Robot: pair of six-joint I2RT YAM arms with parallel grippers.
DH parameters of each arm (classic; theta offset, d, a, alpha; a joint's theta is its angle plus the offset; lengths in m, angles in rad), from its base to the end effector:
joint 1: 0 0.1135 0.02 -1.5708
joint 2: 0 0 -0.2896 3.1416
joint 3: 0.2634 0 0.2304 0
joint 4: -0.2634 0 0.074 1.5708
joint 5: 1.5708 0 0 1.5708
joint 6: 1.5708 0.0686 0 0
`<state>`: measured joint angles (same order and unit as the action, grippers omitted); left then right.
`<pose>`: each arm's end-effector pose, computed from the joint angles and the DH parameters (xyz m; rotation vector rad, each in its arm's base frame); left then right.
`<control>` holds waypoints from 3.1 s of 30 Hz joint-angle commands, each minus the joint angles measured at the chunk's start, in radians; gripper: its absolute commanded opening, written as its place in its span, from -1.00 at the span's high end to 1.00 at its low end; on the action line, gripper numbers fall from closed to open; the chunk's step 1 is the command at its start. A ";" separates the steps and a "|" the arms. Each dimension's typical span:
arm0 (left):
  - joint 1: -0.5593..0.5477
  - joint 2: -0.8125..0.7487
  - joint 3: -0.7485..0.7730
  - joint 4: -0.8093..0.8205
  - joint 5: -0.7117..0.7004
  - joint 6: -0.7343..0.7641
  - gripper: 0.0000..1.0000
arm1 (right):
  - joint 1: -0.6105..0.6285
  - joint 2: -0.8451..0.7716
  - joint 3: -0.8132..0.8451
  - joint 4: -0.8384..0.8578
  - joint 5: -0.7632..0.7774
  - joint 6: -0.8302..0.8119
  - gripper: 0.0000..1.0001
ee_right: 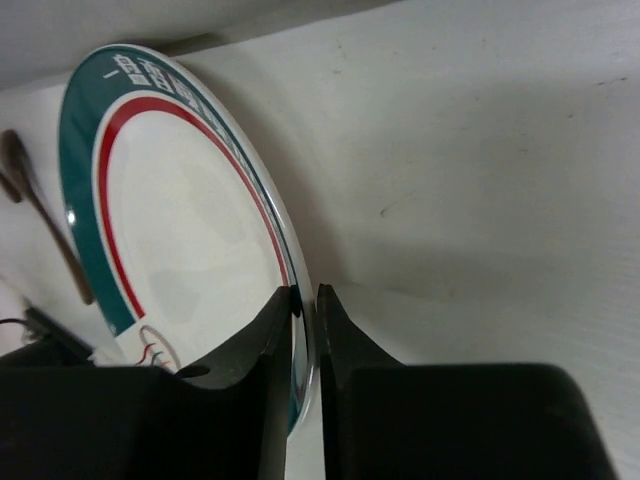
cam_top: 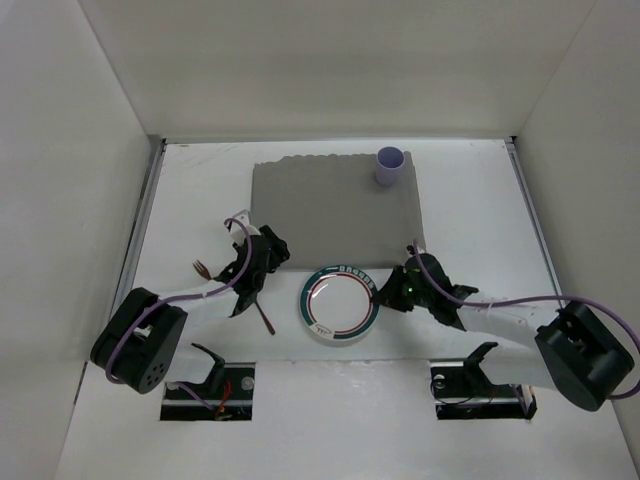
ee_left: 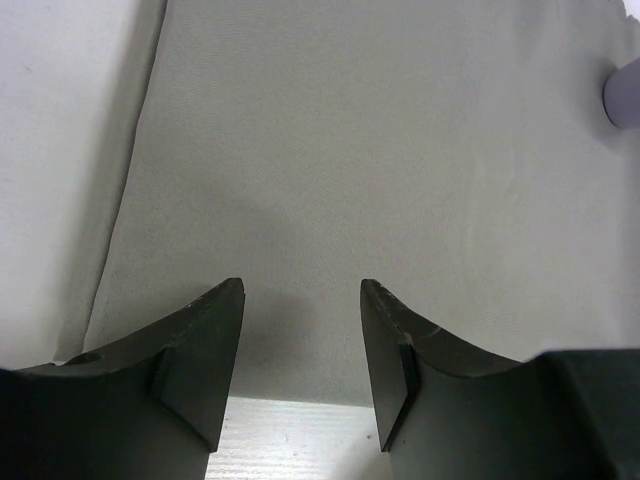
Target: Set the dinner table for one person
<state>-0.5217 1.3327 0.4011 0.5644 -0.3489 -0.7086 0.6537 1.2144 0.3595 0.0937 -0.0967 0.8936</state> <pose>0.2386 -0.1101 0.2025 -0.4130 1.9012 -0.4875 0.1652 0.1349 0.1583 0.2476 2.4875 0.8348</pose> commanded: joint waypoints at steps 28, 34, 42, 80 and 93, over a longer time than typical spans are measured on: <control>0.084 -0.144 -0.061 0.037 -0.030 -0.035 0.06 | -0.260 0.575 0.694 0.324 -0.020 0.143 0.76; 0.027 -0.106 -0.038 -0.014 -0.084 -0.141 0.07 | -0.256 0.646 0.739 0.215 0.057 0.137 0.67; -0.079 -0.171 0.027 -0.299 -0.183 -0.348 0.06 | -0.256 0.584 0.619 0.218 0.051 0.071 -0.07; -0.031 -0.056 -0.019 -0.328 -0.185 -0.466 0.11 | -0.455 0.043 0.062 0.159 0.244 -0.007 0.19; -0.041 -0.072 -0.057 -0.232 -0.164 -0.353 0.78 | -0.478 -0.016 0.006 0.166 0.255 0.024 0.82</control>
<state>-0.5556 1.2869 0.3656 0.2928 -0.5144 -1.1179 0.1925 1.2491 0.3923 0.2146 0.1383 0.8986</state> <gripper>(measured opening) 0.125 0.102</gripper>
